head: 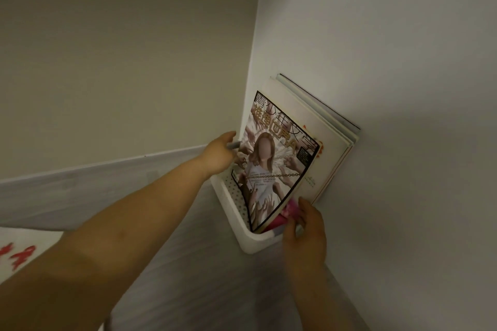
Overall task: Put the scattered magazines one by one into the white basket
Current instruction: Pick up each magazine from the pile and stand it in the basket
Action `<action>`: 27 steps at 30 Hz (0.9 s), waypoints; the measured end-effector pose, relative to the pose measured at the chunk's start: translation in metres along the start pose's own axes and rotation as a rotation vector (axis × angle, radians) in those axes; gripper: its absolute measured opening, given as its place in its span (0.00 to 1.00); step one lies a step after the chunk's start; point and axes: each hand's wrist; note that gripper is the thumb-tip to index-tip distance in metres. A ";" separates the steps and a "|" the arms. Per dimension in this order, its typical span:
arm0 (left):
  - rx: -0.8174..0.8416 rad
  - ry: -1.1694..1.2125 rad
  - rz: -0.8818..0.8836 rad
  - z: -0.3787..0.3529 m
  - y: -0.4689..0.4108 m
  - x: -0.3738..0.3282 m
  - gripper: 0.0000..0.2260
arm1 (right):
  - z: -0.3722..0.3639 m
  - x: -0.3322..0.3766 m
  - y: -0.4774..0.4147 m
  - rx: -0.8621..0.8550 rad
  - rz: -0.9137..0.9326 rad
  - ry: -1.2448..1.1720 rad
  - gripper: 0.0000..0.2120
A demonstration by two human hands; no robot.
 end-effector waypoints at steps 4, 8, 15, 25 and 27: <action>-0.078 -0.019 -0.109 0.044 0.062 0.037 0.14 | -0.006 0.013 0.026 0.070 0.068 0.079 0.17; -0.159 -0.095 -0.029 0.101 0.144 0.098 0.10 | -0.038 0.030 0.072 0.209 0.144 0.178 0.16; -0.428 -0.190 0.381 0.195 0.276 0.213 0.11 | -0.116 0.060 0.174 0.587 0.311 0.253 0.16; -0.360 -0.253 0.550 0.269 0.359 0.299 0.17 | -0.187 0.072 0.302 1.095 0.595 0.760 0.28; -0.341 -0.261 0.518 0.271 0.360 0.305 0.17 | -0.190 0.082 0.310 1.053 0.649 0.881 0.26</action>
Point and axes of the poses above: each hand's wrist, its own y-axis away from the middle knuckle, its own z-axis out of the back of the hand, x = y × z, and after that the axes turned 2 degrees about z, right-handed
